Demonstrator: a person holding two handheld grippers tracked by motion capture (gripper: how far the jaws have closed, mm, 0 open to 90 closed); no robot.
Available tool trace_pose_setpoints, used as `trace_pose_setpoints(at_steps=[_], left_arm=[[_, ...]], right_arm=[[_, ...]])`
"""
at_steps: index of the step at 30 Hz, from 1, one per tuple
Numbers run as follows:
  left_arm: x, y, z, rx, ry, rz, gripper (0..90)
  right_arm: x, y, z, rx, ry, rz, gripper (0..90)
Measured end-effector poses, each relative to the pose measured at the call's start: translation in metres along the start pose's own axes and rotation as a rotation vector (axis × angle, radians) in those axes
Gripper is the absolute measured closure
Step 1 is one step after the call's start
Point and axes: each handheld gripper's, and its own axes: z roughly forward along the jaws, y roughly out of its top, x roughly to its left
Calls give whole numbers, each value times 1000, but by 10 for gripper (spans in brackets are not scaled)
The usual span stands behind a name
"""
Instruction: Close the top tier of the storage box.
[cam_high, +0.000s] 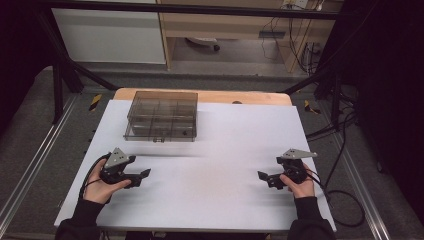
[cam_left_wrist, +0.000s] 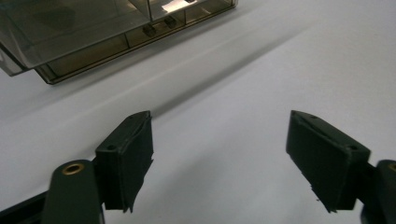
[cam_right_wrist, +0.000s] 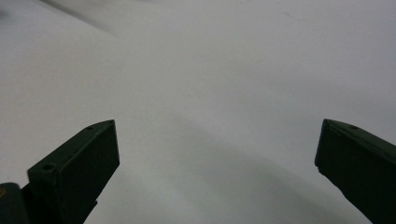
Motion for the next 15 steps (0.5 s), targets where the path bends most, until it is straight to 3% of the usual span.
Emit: trace_pose_setpoints(at_steps=[15], left_arm=[[2, 10, -1, -7, 15, 13, 416]], right_arm=[[0, 0, 1, 3, -1, -1, 7]])
